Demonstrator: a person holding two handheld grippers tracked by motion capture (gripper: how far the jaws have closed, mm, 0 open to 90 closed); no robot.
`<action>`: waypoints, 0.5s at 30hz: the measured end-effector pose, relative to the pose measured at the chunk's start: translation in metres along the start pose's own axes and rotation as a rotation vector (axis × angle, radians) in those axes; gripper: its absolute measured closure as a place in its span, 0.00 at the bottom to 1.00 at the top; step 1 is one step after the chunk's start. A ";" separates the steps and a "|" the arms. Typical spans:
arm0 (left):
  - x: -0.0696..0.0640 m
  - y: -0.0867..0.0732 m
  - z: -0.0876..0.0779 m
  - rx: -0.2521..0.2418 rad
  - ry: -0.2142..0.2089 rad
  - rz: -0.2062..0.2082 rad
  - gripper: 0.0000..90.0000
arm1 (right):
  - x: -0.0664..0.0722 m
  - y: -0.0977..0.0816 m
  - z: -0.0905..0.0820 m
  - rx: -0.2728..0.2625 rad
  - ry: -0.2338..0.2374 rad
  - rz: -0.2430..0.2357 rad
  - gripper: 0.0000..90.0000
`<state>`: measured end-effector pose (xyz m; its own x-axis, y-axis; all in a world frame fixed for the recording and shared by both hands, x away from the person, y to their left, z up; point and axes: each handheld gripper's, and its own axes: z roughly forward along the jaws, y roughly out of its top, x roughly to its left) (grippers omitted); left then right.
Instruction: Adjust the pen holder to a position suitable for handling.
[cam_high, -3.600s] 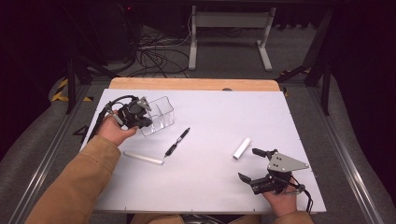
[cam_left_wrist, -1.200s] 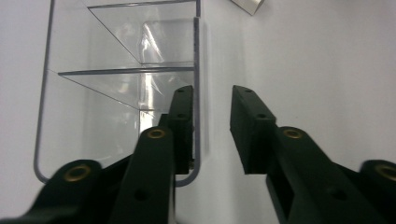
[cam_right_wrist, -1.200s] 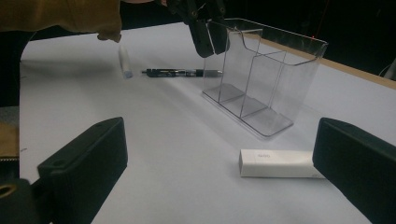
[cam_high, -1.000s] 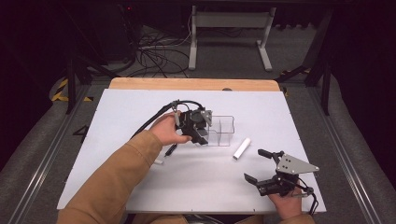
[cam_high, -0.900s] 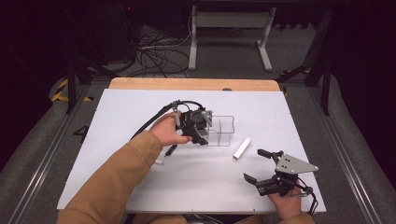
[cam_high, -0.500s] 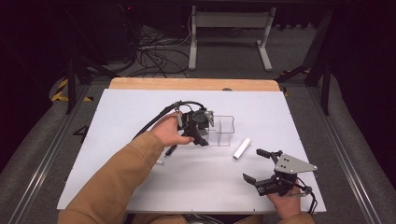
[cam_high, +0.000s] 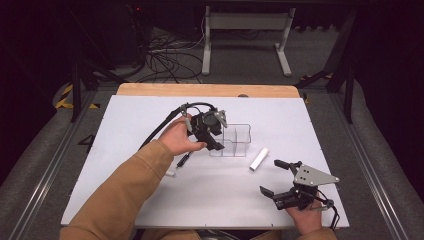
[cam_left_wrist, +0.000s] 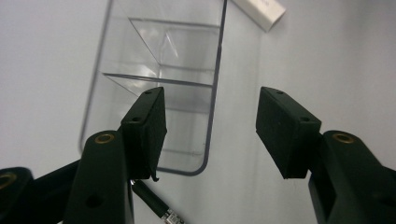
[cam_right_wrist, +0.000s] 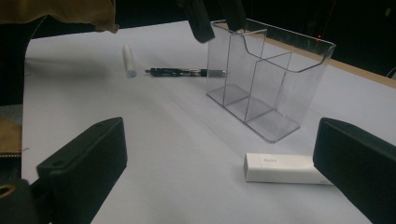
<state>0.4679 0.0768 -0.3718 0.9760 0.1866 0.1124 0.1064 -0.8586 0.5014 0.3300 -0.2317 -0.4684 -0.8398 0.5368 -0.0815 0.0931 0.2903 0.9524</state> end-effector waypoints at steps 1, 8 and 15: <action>-0.001 -0.001 -0.005 -0.029 0.006 -0.015 0.45 | 0.000 0.000 0.000 -0.001 0.000 0.002 0.04; -0.003 -0.015 -0.034 -0.187 0.041 -0.115 0.30 | 0.000 0.000 0.000 -0.005 -0.009 0.006 0.03; -0.007 -0.034 -0.053 -0.303 0.112 -0.200 0.20 | 0.000 0.000 0.000 -0.007 -0.016 0.005 0.03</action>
<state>0.4474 0.1299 -0.3437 0.9130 0.4017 0.0710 0.2156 -0.6229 0.7520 0.3303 -0.2318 -0.4682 -0.8308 0.5506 -0.0811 0.0935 0.2817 0.9549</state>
